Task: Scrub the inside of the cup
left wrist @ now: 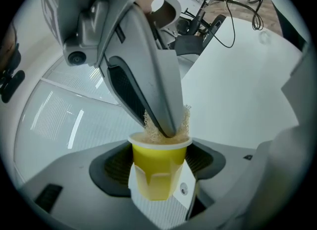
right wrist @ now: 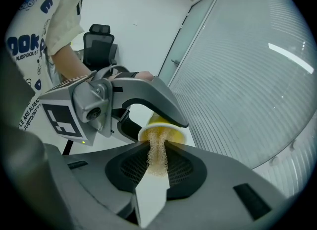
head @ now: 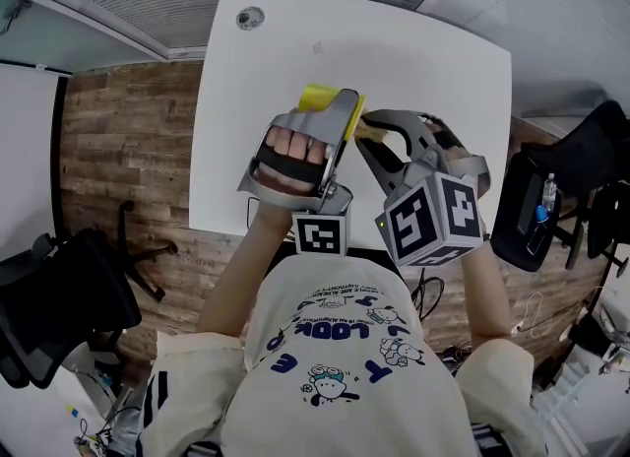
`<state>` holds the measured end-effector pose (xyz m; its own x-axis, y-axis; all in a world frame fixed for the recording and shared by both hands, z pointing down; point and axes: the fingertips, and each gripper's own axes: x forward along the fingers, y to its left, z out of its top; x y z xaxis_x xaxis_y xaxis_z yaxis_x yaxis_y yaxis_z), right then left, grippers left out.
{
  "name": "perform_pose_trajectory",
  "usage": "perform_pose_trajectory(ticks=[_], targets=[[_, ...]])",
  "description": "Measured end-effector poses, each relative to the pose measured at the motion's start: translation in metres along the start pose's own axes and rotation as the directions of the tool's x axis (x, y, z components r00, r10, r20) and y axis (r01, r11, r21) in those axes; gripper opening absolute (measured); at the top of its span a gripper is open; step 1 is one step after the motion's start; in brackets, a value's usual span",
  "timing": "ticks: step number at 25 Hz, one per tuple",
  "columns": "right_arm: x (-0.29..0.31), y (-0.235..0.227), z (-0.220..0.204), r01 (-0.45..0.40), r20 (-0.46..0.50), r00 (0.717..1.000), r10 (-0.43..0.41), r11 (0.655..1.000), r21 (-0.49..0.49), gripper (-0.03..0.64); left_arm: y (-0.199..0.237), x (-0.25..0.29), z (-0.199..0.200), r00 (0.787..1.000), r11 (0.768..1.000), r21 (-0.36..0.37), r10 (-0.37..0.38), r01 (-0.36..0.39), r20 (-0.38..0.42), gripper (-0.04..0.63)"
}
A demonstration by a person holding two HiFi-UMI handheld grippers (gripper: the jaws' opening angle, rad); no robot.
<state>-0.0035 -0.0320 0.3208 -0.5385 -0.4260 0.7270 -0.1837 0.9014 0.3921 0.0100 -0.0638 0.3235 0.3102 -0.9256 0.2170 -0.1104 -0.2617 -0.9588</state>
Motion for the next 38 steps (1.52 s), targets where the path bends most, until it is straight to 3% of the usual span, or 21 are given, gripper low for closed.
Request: perform_pose_trajectory(ticks=[3,6,13,22,29,38], targets=[[0.001,-0.002,-0.001,0.01,-0.001,1.0,-0.01,1.0,0.028,0.086,-0.001,0.0,0.002,1.0,1.0,0.011,-0.003,0.003,-0.007,0.351],[0.001,-0.002,0.001,0.025,-0.007,1.0,-0.025,1.0,-0.003,0.086,-0.001,0.0,0.002,1.0,1.0,0.004,-0.012,0.012,-0.011,0.351],[0.001,0.005,-0.002,0.044,-0.031,0.998,-0.051,0.98,-0.192,0.086,-0.007,-0.001,0.007,0.998,0.998,-0.037,-0.057,0.058,0.005,0.351],[0.002,0.012,-0.004,0.068,-0.035,0.995,-0.091,0.909,-0.41,0.086,-0.015,-0.005,0.014,0.985,0.976,-0.146,-0.153,0.163,0.078,0.351],[0.0,0.02,-0.008,0.059,-0.025,0.996,-0.083,0.86,-0.506,0.086,-0.023,-0.011,0.02,0.959,0.932,-0.232,-0.255,0.278,0.123,0.351],[-0.002,0.026,-0.006,0.071,-0.017,0.995,-0.102,0.793,-0.605,0.084,-0.028,-0.021,0.027,0.899,0.821,-0.369,-0.376,0.436,0.226,0.35]])
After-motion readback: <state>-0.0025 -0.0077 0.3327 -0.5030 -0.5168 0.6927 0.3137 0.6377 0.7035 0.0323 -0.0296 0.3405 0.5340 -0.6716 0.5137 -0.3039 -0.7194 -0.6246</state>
